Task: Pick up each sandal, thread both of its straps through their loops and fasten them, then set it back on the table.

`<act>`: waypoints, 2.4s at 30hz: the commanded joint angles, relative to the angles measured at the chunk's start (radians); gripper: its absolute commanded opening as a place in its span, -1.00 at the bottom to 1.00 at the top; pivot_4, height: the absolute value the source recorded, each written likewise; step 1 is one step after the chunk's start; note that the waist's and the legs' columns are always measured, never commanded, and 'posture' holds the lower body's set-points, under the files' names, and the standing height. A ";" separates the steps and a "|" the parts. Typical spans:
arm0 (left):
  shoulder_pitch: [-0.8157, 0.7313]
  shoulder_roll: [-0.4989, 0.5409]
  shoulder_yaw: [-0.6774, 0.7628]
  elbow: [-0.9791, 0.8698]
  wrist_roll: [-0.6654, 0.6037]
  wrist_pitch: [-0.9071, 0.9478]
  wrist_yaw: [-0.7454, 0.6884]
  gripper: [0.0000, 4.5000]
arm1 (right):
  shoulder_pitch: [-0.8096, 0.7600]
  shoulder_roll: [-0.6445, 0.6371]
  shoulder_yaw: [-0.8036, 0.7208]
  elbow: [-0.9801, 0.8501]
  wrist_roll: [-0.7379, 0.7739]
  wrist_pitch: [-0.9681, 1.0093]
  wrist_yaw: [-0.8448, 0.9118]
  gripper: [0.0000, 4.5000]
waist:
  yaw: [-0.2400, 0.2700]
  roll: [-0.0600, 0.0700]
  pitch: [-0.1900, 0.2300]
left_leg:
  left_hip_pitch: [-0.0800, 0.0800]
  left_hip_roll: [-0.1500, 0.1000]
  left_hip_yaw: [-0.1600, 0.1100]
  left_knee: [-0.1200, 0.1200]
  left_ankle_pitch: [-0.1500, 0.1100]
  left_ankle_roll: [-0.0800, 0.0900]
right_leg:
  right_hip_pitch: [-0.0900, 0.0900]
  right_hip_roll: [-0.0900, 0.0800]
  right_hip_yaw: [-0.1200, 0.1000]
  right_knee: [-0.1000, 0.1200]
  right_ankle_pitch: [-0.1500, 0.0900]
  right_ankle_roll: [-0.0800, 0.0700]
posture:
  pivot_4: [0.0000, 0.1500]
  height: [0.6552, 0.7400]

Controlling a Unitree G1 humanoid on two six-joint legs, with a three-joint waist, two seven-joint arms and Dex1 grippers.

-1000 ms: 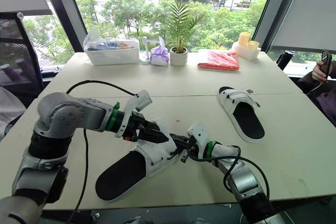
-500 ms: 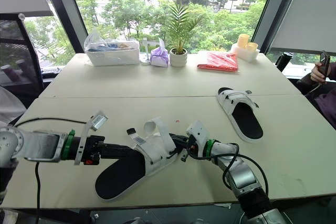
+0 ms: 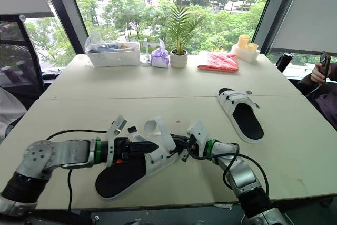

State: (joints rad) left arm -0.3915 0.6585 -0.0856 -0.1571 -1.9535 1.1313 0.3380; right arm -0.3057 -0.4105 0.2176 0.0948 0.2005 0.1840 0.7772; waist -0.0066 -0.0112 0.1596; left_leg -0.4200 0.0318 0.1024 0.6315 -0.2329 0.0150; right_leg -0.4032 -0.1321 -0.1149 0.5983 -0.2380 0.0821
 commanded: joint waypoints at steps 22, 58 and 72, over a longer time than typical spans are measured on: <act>-0.381 0.201 -0.234 0.174 0.833 0.016 -1.225 -0.99 | 0.076 -0.076 -0.039 -0.172 0.108 0.251 0.083 -1.00 | -0.005 0.001 0.002 | -0.007 0.002 0.002 -0.003 0.005 -0.009 | -0.006 0.013 0.000 0.002 -0.001 0.006 | 1.00 1.00; -0.573 -0.137 -0.308 0.819 1.606 -0.454 -1.848 0.99 | 0.215 -0.313 -0.337 -0.625 0.481 0.615 0.060 -1.00 | 0.046 0.000 0.008 | -0.031 0.004 0.000 0.032 -0.008 0.012 | -0.021 0.012 0.001 0.022 -0.002 0.008 | 1.00 1.00; -0.256 0.189 -0.007 0.005 1.462 -0.233 -1.650 0.99 | 0.137 -0.280 -0.201 -0.470 0.379 0.502 0.098 -1.00 | 0.025 0.001 0.009 | -0.030 0.009 0.001 0.034 -0.008 0.012 | -0.023 0.012 0.002 0.030 -0.002 0.008 | 1.00 1.00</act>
State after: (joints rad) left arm -0.6299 0.8534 -0.1715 -0.0779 -0.4237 0.8431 -1.3472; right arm -0.1576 -0.6888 0.0258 -0.3744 0.5871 0.7103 0.8631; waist 0.0183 -0.0103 0.1685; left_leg -0.4501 0.0405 0.1027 0.6663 -0.2406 0.0268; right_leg -0.4255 -0.1203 -0.1132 0.6285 -0.2401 0.0899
